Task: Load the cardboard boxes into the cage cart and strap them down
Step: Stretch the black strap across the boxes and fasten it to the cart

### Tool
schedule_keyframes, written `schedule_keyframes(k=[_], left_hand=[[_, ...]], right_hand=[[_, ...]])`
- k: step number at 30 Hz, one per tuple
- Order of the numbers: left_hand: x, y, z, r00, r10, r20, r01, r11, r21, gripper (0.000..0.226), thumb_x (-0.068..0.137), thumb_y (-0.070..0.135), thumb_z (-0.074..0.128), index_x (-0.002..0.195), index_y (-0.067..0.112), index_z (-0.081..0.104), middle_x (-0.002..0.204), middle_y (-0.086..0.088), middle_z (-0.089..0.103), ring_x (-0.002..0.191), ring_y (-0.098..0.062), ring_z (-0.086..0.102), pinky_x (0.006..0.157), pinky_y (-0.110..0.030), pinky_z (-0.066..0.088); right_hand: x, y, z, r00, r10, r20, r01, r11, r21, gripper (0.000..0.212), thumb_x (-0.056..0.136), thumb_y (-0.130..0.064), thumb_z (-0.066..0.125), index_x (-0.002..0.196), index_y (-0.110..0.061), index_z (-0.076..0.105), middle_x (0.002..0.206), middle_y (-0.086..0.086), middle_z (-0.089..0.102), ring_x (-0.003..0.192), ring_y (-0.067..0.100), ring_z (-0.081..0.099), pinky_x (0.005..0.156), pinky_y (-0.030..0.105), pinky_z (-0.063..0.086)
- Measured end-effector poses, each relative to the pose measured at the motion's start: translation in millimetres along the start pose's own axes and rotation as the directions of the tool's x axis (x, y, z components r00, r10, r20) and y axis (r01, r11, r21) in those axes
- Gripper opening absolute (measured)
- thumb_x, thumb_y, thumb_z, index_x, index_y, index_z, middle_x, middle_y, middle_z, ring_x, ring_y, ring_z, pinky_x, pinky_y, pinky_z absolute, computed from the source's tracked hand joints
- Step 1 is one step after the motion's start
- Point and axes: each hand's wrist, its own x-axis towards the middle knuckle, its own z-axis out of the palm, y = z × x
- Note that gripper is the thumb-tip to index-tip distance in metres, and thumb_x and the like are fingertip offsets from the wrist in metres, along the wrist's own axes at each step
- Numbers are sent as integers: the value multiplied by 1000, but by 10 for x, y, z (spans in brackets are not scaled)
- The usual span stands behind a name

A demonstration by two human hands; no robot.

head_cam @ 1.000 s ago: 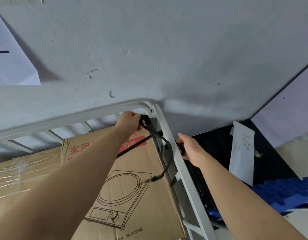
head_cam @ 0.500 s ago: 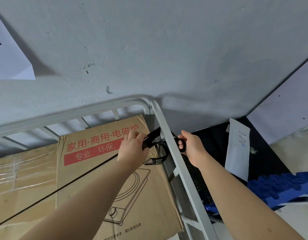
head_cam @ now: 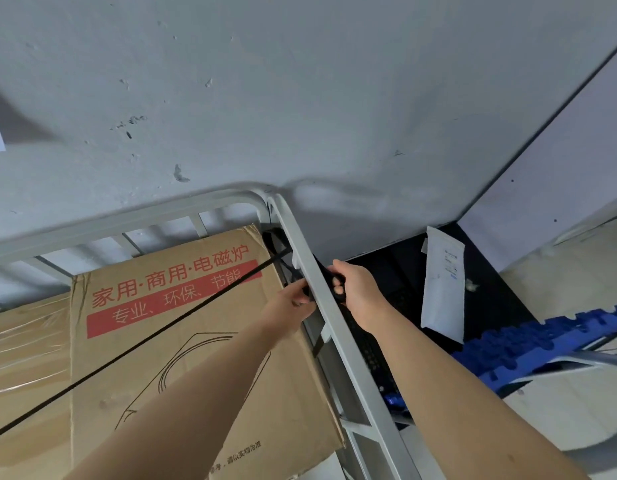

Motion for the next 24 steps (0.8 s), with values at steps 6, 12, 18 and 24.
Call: schedule_keyframes(k=[6,12,18,24], left_hand=[[24,-112,-90,999,-30,-33,27,997,-72,49,93,17,57,135,41,48,106,2,64,88,-13,58,71,-12,44],[39,-124,-89,1000,-26,3,26,993,-113,50,94,14,53,130,49,49,101,8,63,91,-7,60,70,-12,40],[53,-105,-21,996,-47,70,51,997,-52,55,92,8,52,139,37,47,117,2,57,89,-16,56,70,-14,48],[2,-101,-93,981,-45,191,10,983,183,30,95,31,53,121,22,63,129,3,56,111,-10,53,81,-19,41]], right_hand=[[-80,85,-68,995,-90,46,99,962,-255,31,91,-1,40,80,-6,68,61,-4,54,68,19,51,72,34,43],[-118,29,-136,996,-91,0,89,980,-178,27,96,-5,41,105,9,62,97,26,63,85,30,63,81,40,52],[-96,94,-109,999,47,9,-42,962,-271,30,98,-12,40,110,7,58,88,15,49,85,29,52,85,48,53],[-61,92,-114,996,89,16,-80,948,-309,29,99,-16,38,110,-1,60,95,18,53,89,30,59,77,42,57]])
